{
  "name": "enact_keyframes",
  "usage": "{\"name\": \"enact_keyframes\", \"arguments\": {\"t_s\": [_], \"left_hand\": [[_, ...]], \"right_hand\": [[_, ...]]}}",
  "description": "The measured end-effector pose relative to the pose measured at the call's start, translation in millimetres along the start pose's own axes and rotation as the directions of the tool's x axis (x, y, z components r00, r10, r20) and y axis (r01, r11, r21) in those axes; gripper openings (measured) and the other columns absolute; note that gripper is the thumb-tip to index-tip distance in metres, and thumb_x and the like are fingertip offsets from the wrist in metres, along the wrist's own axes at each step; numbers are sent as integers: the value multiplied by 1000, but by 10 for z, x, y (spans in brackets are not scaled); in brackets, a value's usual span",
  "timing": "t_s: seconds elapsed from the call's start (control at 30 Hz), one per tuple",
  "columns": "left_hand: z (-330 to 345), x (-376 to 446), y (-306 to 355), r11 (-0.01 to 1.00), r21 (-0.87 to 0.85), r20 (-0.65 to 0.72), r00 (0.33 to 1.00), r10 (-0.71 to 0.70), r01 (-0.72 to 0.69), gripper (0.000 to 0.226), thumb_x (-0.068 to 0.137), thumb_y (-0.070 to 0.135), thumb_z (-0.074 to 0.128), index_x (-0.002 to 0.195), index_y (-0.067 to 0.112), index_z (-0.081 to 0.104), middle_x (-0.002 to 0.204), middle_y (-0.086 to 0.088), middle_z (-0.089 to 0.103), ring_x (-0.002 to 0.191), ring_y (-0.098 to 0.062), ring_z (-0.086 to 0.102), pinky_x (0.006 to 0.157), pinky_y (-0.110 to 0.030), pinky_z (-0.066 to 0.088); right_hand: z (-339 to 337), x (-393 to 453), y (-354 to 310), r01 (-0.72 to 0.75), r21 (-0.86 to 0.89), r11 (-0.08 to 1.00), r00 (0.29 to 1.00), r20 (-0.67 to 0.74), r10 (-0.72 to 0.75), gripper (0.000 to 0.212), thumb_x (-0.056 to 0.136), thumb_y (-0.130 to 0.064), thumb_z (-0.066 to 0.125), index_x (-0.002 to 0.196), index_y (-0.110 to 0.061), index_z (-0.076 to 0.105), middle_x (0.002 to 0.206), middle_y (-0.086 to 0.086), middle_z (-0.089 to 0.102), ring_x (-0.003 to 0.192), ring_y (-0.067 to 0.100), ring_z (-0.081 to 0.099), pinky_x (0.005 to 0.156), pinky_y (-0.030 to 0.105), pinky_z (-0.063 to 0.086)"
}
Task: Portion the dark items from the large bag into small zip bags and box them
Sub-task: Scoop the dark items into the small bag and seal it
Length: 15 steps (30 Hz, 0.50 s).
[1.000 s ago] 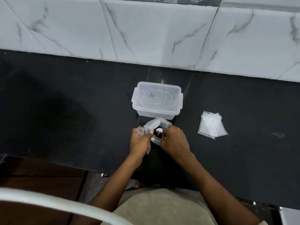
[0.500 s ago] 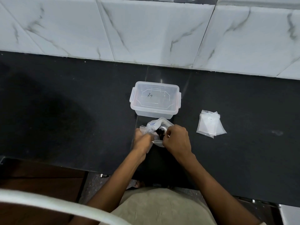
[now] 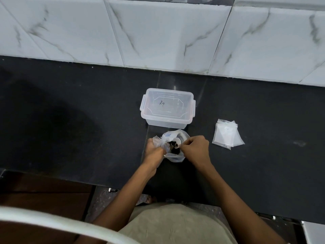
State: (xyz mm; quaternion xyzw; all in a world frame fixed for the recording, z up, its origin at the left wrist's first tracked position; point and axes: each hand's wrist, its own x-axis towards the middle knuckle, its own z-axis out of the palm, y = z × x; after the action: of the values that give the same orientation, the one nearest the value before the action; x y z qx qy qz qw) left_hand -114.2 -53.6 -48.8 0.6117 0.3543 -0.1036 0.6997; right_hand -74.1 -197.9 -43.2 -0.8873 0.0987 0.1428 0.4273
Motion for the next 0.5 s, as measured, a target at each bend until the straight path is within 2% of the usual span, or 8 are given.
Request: {"name": "enact_keyframes", "arguments": {"t_s": [0.07,0.13,0.23,0.33,0.43,0.5], "left_hand": [[26,-67,23,1000,-15,-10,1000,16,-16,44,75,-13,61,99,23,55,97,-9,70,96,-26,69,92,-46,57],[36,-84,18,999,5,-35,999,42,-42,43,75,-10,64,99,25,55,96,-6,69,95,-25,68,92,-48,58],[29,-49,-1,997,-60,-61,998,36,-39,43,70,-7,63,100,24,56,93,-5,68,93,-26,68,93,-53,57],[30,-26,-1,994,-107,-64,998,8,-15,46,59,1,57,98,26,53,97,-9,66,97,-31,68,91,-58,57],[12,27,-24,992,-124,-29,1000,-11,8,42,69,-5,53,97,26,52,109,-16,65,103,-32,67,91,-59,57],[4,73,-50,991,-131,-34,999,-15,10,42,72,-5,53,99,27,51,112,-17,64,106,-32,67,93,-58,56]], "right_hand": [[43,-34,7,96,-96,991,995,-26,-99,13,70,-3,65,58,-3,71,57,10,67,55,22,68,54,38,60],[78,-65,25,203,-224,953,976,-32,-215,13,72,-6,64,61,-1,68,57,10,65,52,23,63,52,36,56],[78,-112,-9,309,-402,862,943,10,-333,10,76,-5,64,67,0,67,69,9,59,58,24,57,55,33,49],[44,-136,-59,362,-434,825,930,100,-355,8,80,-5,67,77,-1,72,79,11,64,67,25,62,63,37,56],[-20,-113,-81,352,-395,849,936,153,-317,11,73,-1,61,62,-1,61,57,7,57,55,23,56,50,30,47],[-83,-82,-97,316,-379,870,948,155,-277,9,68,-2,58,60,1,59,53,9,54,54,25,56,47,29,46]]}}
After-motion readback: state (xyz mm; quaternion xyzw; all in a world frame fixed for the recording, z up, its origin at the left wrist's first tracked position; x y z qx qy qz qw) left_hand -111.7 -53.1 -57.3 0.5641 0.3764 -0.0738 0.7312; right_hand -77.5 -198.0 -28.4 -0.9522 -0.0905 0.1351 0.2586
